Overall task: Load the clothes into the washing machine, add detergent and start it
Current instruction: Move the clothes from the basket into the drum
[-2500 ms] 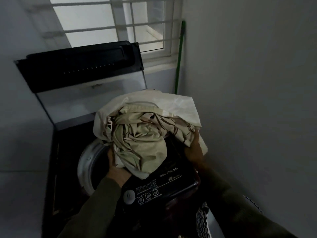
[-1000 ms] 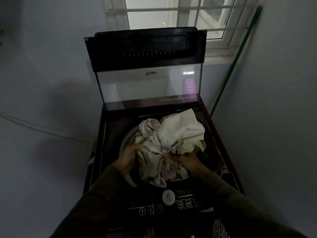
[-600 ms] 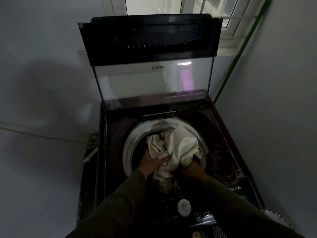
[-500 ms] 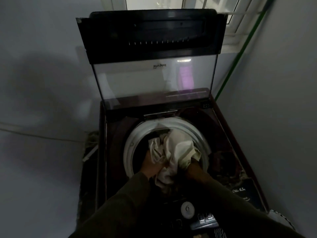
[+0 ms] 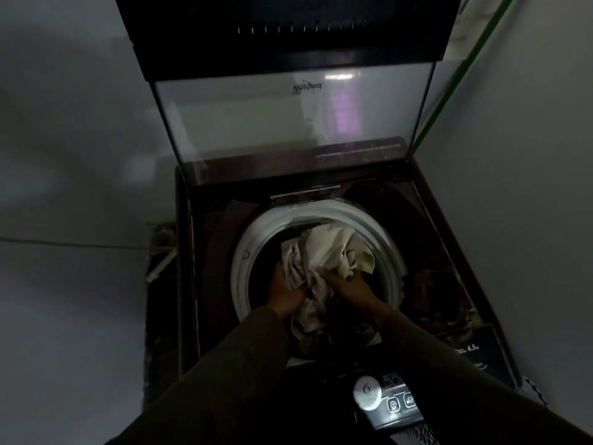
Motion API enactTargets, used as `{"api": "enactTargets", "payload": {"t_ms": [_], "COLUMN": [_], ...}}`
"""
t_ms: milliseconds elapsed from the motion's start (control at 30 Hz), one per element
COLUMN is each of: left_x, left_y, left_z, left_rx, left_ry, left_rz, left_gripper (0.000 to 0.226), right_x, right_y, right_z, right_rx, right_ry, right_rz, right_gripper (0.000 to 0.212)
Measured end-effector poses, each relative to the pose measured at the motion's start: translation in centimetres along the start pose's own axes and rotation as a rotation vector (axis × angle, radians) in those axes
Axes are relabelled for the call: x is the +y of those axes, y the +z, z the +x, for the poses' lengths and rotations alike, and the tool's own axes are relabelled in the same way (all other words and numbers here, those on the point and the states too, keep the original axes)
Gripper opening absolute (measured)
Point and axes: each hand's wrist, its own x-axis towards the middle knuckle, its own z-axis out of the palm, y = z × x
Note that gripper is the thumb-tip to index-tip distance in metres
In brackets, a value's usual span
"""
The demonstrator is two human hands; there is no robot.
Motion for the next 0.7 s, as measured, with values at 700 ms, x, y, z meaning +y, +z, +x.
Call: {"api": "enactTargets", "payload": {"t_ms": [700], "left_x": [-4.9], "left_y": [3.9], "left_z": [2.0], "left_rx": [-0.365], "left_ry": [0.117], "left_rz": [0.352], "left_gripper": [0.115], "right_x": [2.0], "right_y": [-1.9], "right_z": [3.3], "right_rx": [0.21], "right_ry": [0.033], "right_rz": [-0.557], "right_gripper": [0.1]}}
